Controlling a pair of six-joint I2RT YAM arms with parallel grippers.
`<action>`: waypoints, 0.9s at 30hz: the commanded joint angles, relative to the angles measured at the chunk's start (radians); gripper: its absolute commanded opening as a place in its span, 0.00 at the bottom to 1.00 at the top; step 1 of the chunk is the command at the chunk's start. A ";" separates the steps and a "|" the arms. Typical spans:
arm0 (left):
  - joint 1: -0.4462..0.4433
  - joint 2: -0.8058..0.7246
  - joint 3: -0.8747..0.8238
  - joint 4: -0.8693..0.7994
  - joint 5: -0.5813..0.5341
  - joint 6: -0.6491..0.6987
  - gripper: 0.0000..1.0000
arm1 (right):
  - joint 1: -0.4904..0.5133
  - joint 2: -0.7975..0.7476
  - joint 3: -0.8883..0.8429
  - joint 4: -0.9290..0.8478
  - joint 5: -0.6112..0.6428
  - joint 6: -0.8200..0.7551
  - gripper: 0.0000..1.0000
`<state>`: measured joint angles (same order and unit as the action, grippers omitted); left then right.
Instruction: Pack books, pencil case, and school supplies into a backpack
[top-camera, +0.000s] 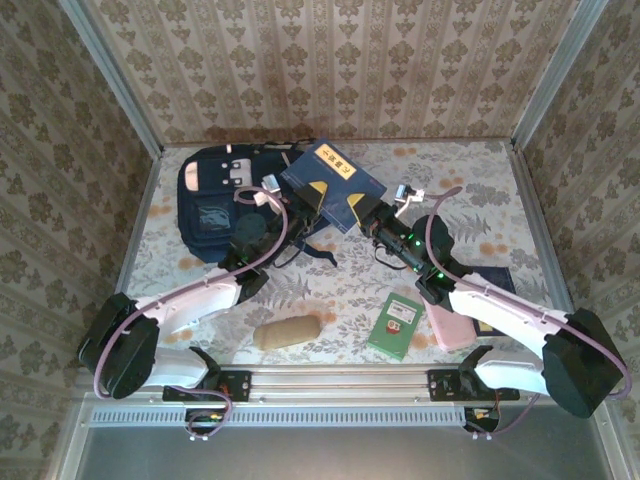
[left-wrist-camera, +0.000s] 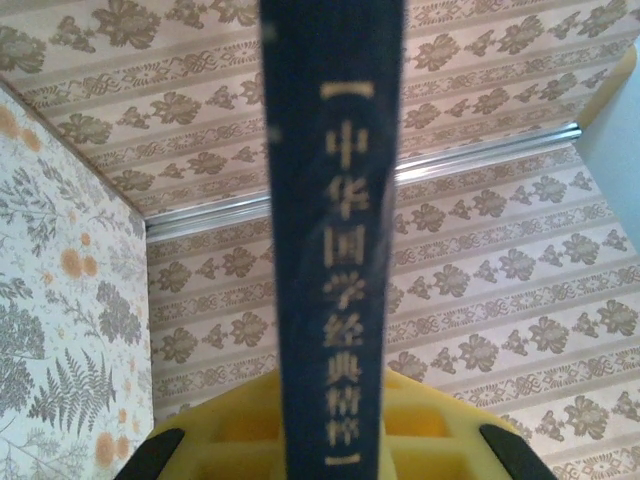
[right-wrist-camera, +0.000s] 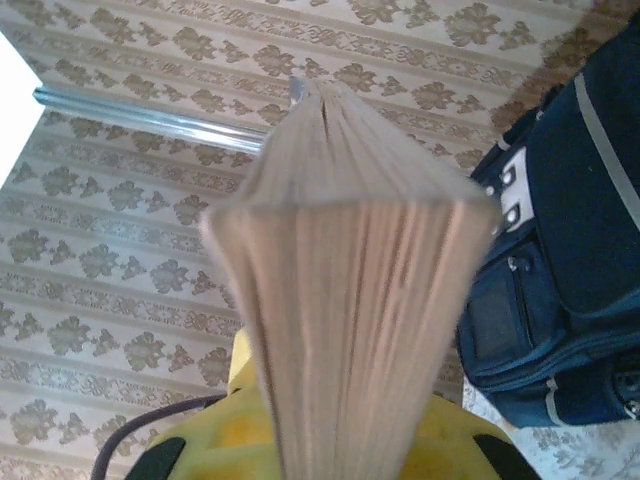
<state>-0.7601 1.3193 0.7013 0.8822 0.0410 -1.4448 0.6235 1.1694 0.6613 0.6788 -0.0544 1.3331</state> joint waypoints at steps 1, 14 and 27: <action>0.009 0.000 -0.003 -0.002 0.020 0.018 0.11 | -0.007 -0.084 0.018 -0.110 0.095 -0.102 0.00; 0.312 -0.050 0.159 -0.838 0.236 0.512 0.56 | -0.125 -0.328 -0.198 -0.452 0.073 -0.256 0.00; 0.499 0.469 0.777 -1.244 0.333 0.862 0.59 | -0.191 -0.445 -0.216 -0.561 -0.016 -0.369 0.00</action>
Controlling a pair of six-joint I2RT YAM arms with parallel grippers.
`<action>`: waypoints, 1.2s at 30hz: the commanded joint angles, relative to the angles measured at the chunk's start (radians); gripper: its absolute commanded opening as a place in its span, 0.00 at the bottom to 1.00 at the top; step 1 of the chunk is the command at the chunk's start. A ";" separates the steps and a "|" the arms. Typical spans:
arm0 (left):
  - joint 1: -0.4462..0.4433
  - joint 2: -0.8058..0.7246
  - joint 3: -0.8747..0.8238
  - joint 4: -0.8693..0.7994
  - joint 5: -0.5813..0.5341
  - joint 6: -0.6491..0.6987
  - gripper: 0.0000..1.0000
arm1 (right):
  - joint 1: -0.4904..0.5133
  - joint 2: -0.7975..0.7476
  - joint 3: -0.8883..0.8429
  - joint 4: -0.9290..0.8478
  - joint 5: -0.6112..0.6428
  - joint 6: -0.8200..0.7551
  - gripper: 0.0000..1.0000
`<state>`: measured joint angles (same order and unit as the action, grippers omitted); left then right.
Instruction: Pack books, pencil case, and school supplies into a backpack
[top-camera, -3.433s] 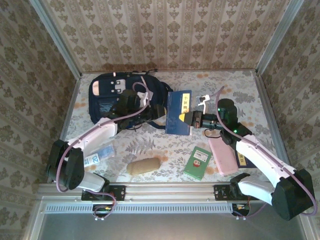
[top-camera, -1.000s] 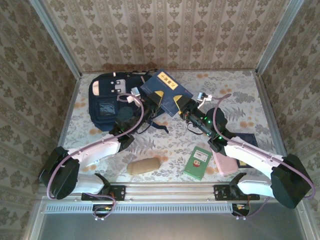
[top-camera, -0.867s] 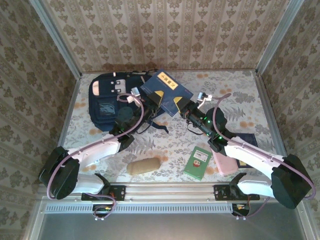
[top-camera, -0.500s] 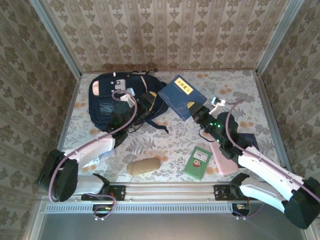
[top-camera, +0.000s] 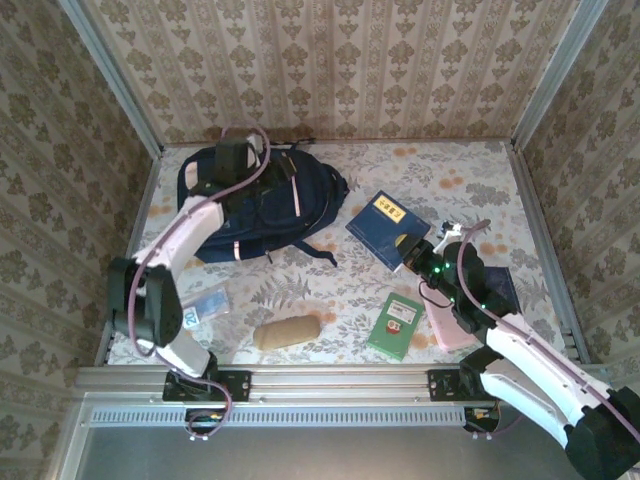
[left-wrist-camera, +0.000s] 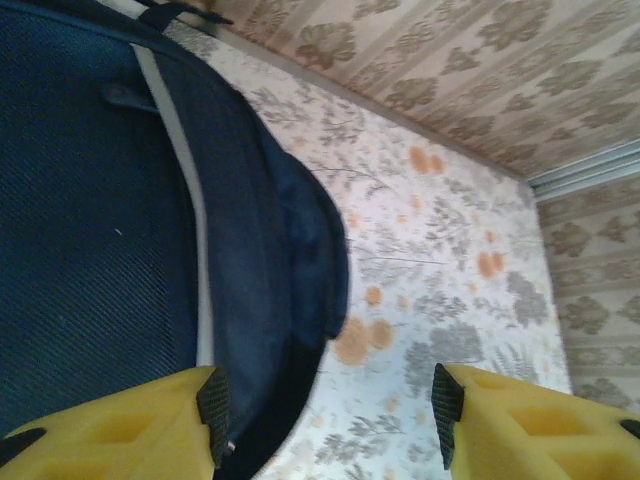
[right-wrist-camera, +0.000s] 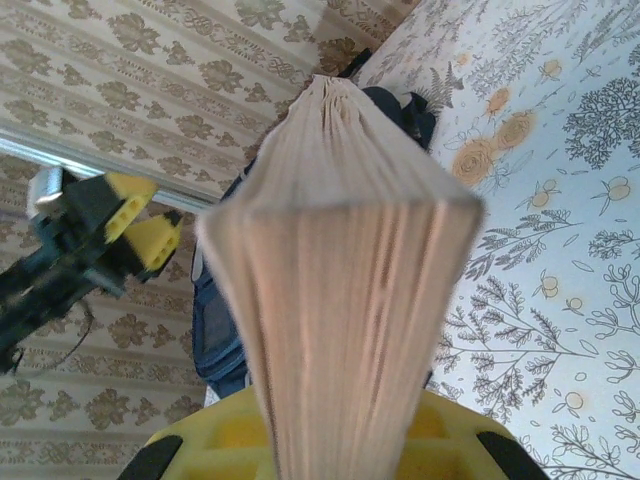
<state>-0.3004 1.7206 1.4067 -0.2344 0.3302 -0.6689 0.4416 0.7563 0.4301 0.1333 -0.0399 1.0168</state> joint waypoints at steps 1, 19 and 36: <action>0.050 0.104 0.101 -0.133 0.053 0.084 0.59 | -0.011 -0.041 0.014 -0.023 -0.031 -0.060 0.00; 0.011 0.451 0.394 -0.150 0.158 0.096 0.44 | -0.110 -0.114 -0.022 -0.088 -0.113 -0.096 0.00; -0.027 0.537 0.474 -0.241 0.165 0.147 0.11 | -0.121 -0.117 0.024 -0.132 -0.125 -0.107 0.00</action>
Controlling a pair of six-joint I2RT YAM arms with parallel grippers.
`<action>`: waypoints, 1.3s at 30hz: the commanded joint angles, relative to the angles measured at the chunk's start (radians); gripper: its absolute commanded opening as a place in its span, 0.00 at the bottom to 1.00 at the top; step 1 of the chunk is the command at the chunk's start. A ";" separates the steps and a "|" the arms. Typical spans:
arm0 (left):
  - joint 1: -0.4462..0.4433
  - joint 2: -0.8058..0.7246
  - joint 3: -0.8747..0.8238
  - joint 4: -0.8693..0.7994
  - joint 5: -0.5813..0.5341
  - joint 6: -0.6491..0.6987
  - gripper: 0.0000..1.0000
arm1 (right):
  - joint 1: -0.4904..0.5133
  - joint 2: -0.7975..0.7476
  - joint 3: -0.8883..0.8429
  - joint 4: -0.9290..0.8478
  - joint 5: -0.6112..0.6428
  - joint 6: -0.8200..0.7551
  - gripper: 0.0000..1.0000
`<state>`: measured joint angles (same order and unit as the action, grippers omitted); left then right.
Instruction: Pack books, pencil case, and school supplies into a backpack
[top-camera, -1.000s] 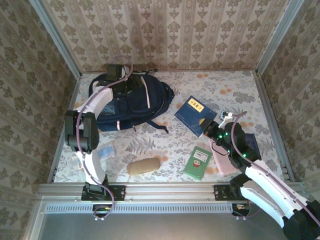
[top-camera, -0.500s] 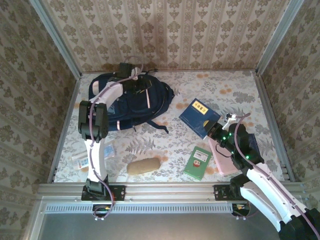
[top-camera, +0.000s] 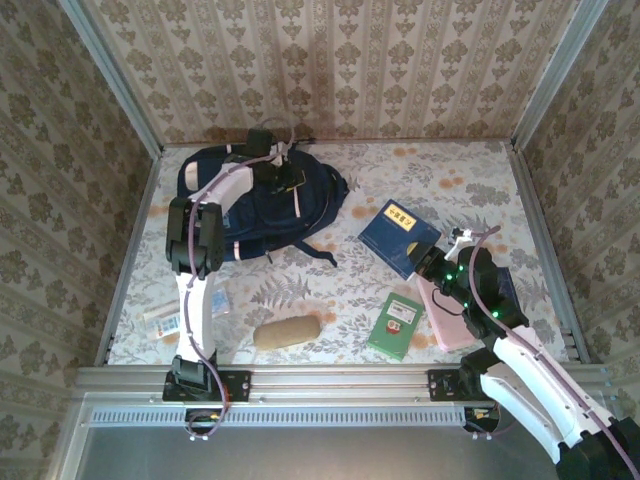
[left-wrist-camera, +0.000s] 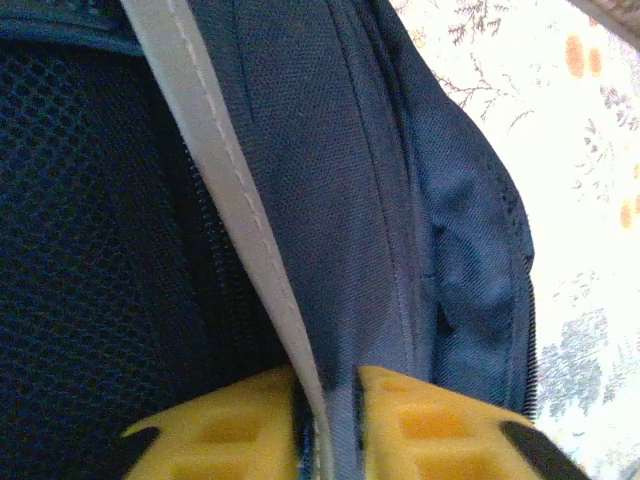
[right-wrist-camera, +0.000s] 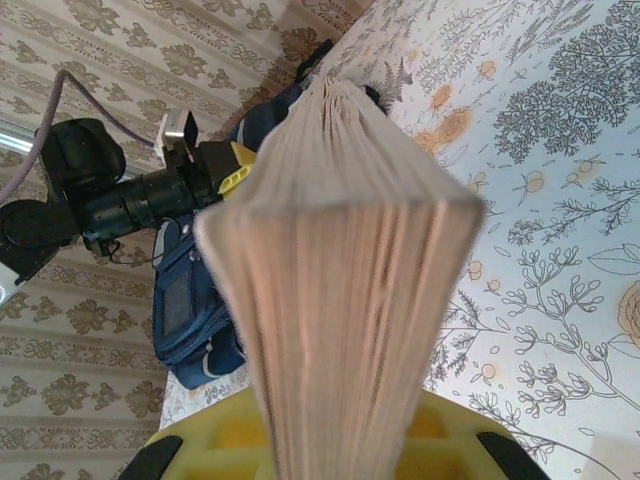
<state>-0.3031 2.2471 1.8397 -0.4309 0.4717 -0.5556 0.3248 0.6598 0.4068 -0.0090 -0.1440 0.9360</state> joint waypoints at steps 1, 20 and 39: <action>-0.029 0.010 0.053 -0.050 0.041 0.034 0.03 | -0.005 -0.020 0.052 0.004 -0.020 -0.029 0.00; -0.043 -0.402 0.137 -0.411 0.165 0.268 0.00 | -0.006 0.050 0.274 -0.203 -0.061 -0.168 0.00; -0.025 -0.546 0.065 -0.162 0.519 0.118 0.00 | -0.005 0.538 0.454 0.073 -0.444 -0.183 0.00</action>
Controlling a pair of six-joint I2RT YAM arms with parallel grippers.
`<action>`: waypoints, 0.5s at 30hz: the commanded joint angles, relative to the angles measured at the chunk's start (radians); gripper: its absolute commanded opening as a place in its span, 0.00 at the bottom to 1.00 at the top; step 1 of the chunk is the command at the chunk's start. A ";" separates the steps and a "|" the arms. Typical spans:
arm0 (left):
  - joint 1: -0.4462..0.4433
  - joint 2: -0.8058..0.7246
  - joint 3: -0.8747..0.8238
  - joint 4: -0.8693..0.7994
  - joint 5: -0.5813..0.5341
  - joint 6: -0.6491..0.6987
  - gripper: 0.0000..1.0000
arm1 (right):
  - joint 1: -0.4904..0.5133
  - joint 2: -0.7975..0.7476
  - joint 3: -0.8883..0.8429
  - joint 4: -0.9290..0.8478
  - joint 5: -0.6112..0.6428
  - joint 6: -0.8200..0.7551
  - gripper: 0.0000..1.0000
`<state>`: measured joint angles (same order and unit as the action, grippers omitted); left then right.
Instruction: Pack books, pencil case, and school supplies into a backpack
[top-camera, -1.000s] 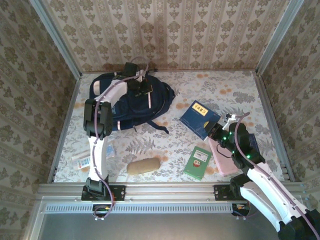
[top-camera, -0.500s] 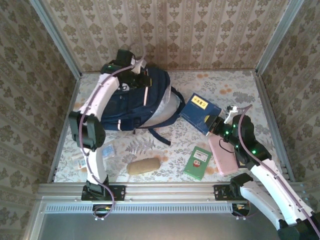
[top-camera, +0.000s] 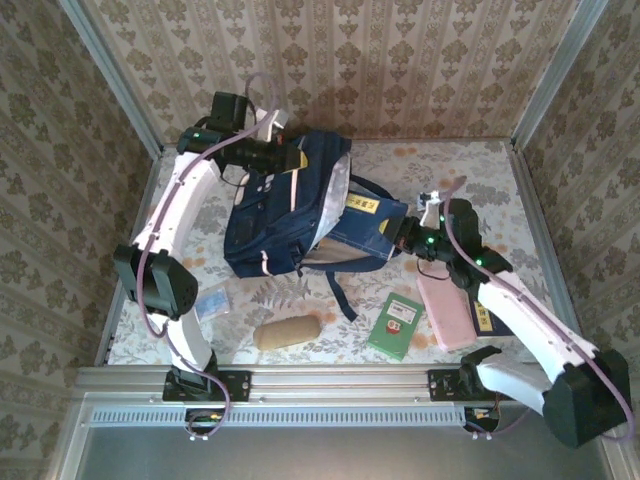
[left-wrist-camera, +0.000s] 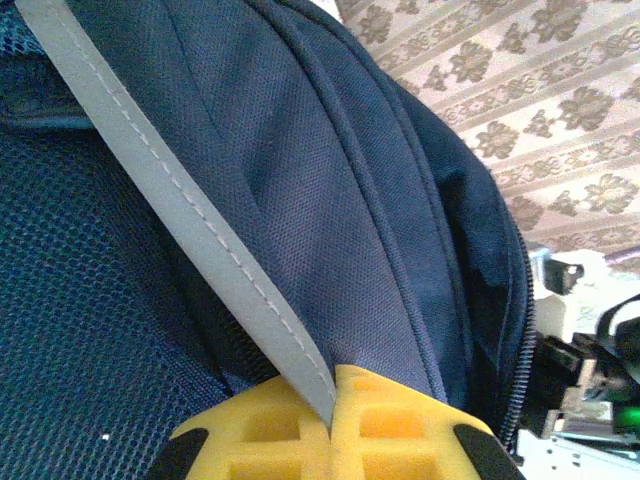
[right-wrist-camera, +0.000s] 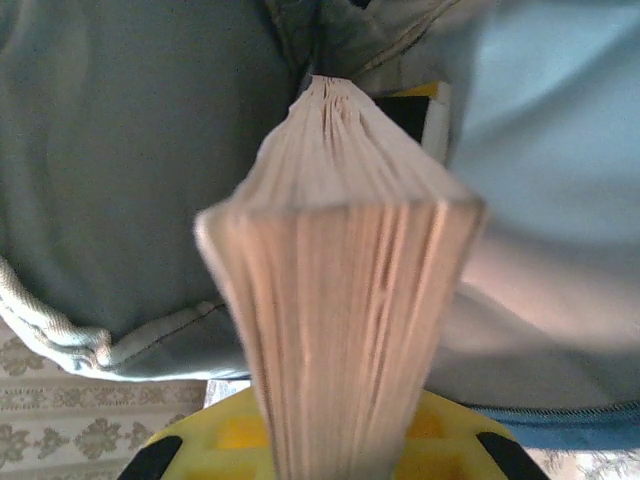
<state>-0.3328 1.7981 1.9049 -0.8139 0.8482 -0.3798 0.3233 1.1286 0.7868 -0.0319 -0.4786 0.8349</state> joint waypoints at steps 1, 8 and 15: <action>0.006 -0.098 -0.009 0.254 0.156 -0.081 0.00 | -0.005 0.116 0.097 0.106 -0.139 -0.091 0.00; 0.001 -0.090 -0.014 0.310 0.189 -0.121 0.00 | 0.047 0.394 0.222 0.240 -0.189 -0.012 0.00; 0.004 -0.088 -0.006 0.331 0.192 -0.148 0.00 | 0.187 0.669 0.474 0.154 0.006 0.016 0.02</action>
<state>-0.3321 1.7927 1.8584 -0.6460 0.9249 -0.5121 0.4679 1.7176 1.1454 0.1226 -0.5579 0.8196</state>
